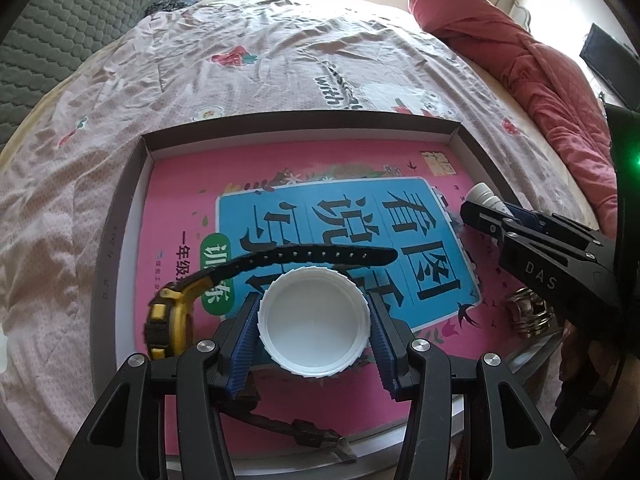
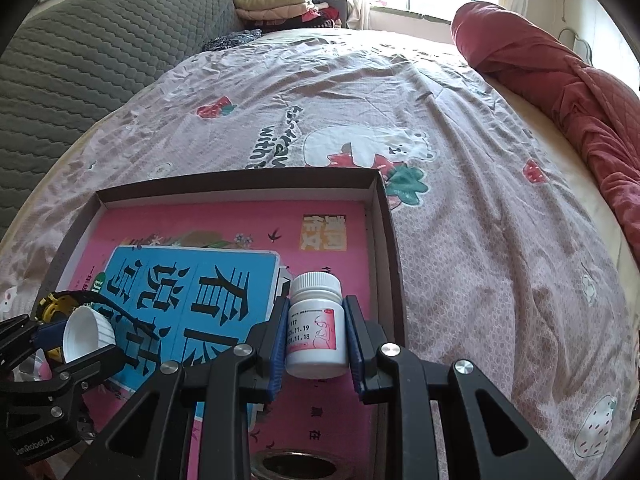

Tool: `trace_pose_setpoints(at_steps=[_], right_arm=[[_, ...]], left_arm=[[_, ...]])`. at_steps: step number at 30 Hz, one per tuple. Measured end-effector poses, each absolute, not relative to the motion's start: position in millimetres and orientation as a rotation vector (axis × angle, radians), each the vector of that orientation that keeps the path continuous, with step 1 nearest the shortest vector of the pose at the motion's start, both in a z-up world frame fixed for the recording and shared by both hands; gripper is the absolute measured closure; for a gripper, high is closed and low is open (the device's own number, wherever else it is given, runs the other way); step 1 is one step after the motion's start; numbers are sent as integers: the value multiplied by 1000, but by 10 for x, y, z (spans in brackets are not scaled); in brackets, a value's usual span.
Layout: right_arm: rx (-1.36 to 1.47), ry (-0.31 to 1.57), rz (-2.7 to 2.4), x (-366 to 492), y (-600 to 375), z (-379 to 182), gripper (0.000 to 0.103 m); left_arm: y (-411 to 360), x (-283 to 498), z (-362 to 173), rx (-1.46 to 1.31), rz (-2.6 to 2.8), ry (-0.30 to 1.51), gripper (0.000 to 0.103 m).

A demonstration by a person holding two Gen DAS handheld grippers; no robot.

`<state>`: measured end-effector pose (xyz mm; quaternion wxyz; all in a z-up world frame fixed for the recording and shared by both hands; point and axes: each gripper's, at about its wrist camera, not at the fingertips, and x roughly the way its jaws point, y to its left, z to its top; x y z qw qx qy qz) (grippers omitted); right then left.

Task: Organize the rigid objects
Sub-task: 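Carry the lid over the book while the right tool carries the pill bottle inward, then lower the lid onto the book while the right tool lowers the pill bottle into the tray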

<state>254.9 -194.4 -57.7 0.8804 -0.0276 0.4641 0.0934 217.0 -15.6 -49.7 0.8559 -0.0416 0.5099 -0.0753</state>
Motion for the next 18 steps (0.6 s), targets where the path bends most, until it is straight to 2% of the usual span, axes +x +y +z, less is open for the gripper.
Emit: trace_pose_setpoints(at_steps=[18], right_arm=[[-91,952,171,2504,-1972,-540,76]], left_arm=[[-226,2125,-509,-66,-150,1060,50]])
